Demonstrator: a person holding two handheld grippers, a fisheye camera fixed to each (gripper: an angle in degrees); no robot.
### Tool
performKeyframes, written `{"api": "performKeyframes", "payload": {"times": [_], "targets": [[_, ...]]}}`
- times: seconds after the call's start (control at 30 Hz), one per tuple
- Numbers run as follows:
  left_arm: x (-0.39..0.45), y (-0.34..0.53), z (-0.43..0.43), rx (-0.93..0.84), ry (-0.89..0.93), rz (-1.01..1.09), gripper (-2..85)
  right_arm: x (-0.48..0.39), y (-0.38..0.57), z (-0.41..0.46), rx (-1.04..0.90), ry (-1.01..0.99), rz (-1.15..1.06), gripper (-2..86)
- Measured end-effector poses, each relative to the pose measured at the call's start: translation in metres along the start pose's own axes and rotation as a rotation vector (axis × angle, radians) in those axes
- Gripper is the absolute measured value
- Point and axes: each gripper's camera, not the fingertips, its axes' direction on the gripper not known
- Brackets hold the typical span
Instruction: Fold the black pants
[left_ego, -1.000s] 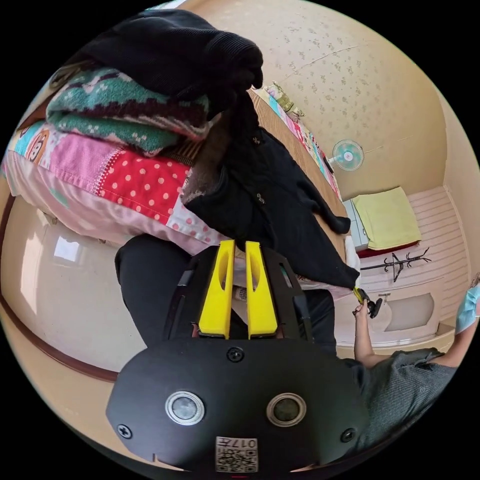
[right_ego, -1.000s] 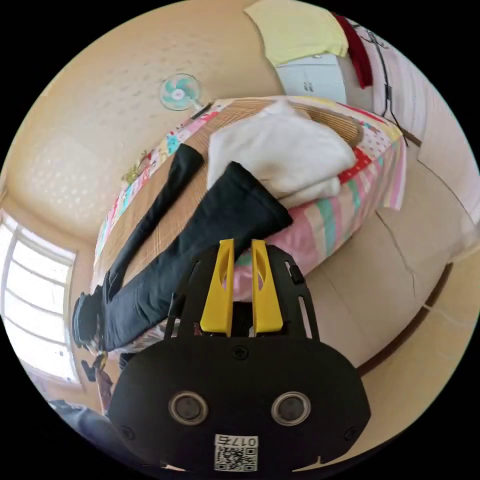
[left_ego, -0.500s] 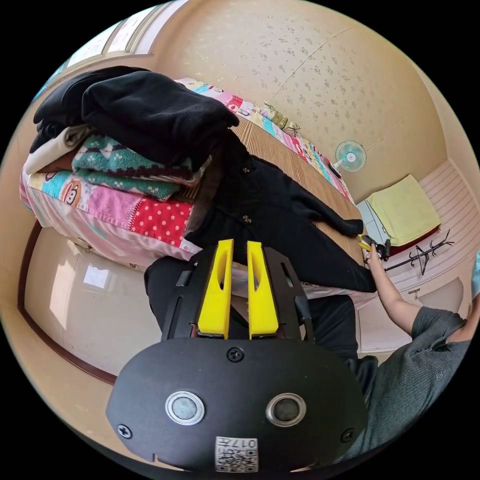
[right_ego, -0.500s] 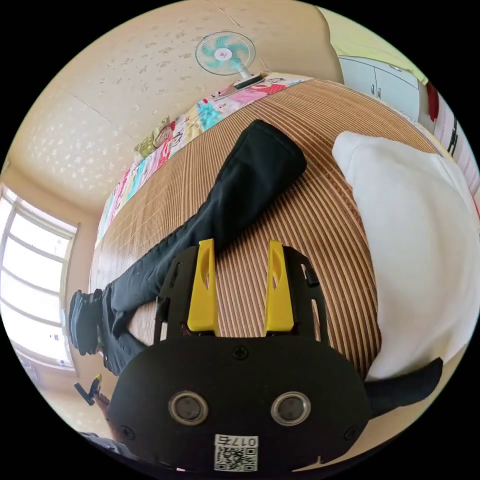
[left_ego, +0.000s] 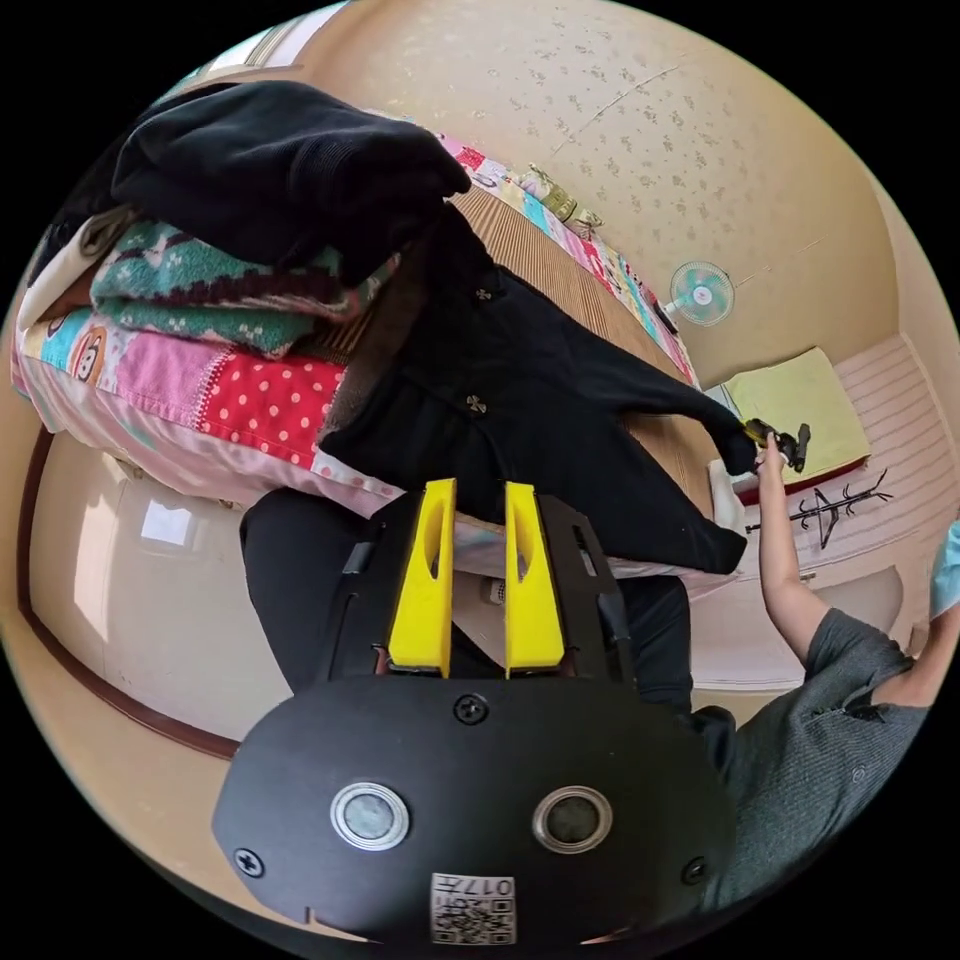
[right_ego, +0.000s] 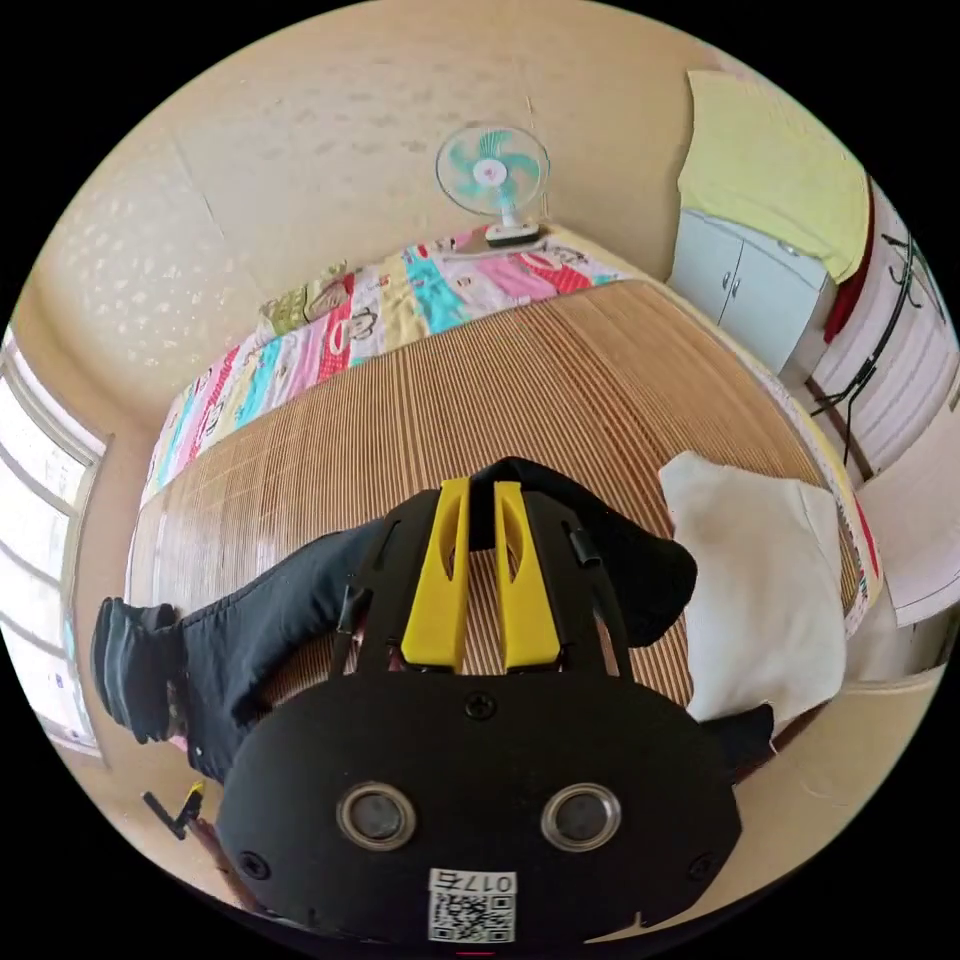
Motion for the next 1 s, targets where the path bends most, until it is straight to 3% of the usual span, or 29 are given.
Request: {"api": "performKeyframes", "payload": {"times": [0.07, 0.2, 0.33, 0.5, 0.6, 0.7, 0.77, 0.83, 1.0], "targets": [[-0.014, 0.002, 0.003, 0.01, 0.023, -0.078, 12.1, 0.039, 0.004, 0.015, -0.063, -0.067, 0.097, 9.5], [-0.042, 0.015, -0.003, 0.04, 0.015, -0.182, 15.5, 0.079, 0.108, -0.033, 0.174, -0.307, -0.013, 11.5], [-0.075, 0.016, 0.004, 0.039, 0.129, -0.25, 17.0, 0.129, 0.237, -0.052, 0.274, -0.295, 0.062, 11.8], [-0.094, -0.002, 0.04, -0.031, 0.301, -0.292, 15.1, 0.213, 0.391, -0.044, 0.351, -0.212, 0.346, 12.9], [-0.099, -0.005, 0.046, -0.01, 0.349, -0.312, 11.6, 0.237, 0.413, -0.024, 0.27, -0.192, 0.421, 14.4], [-0.107, -0.003, 0.047, -0.002, 0.372, -0.327, 6.4, 0.243, 0.407, -0.002, 0.191, -0.372, 0.386, 15.1], [-0.106, 0.001, 0.038, 0.025, 0.436, -0.273, 4.4, 0.233, 0.399, 0.006, 0.179, -0.409, 0.339, 12.1], [-0.1, 0.004, 0.026, 0.051, 0.471, -0.216, 3.7, 0.218, 0.393, 0.005, 0.193, -0.418, 0.26, 2.9], [-0.08, 0.012, -0.008, 0.108, 0.551, -0.108, 2.7, 0.193, 0.389, -0.022, 0.289, -0.325, 0.177, 1.5]]}}
